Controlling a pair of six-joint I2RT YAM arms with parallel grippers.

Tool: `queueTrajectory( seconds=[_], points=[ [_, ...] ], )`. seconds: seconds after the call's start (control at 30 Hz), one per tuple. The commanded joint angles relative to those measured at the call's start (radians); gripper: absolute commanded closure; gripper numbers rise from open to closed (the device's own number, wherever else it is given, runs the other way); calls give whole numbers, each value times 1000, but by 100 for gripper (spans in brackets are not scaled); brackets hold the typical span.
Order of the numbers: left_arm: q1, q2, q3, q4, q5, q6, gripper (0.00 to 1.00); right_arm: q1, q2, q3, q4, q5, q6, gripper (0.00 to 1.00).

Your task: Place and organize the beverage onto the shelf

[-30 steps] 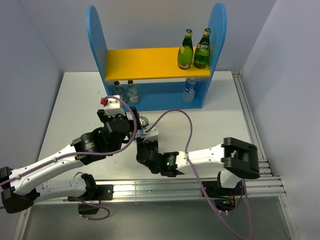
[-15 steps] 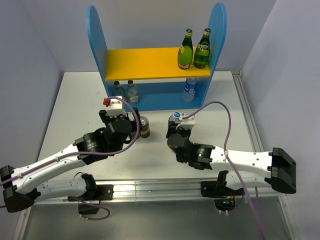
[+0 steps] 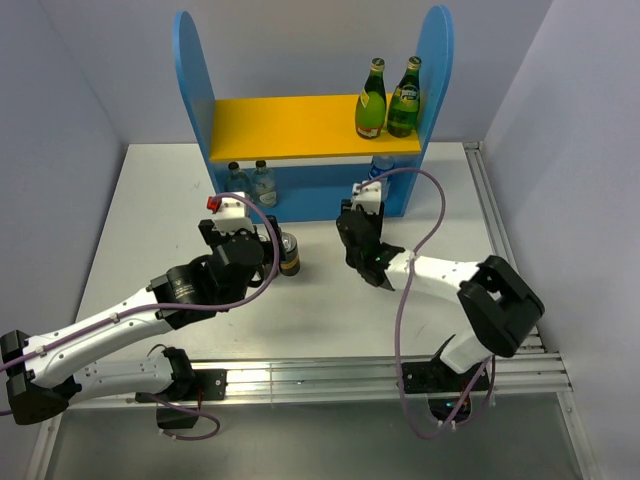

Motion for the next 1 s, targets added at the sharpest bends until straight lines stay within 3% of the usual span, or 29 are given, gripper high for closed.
queueTrajectory(
  seconds=[0.0,0.33,0.97],
  points=[
    [-6,-10,-1,13,-1,8,1,-58,18,139,220,-28,-46,100],
    [-6,19,1,21,-15,15,1,-121,111,268,238,-83,-28,100],
    [-6,45,5,30,-15,25,1,-192,314,305,385,-48,41,100]
  ],
)
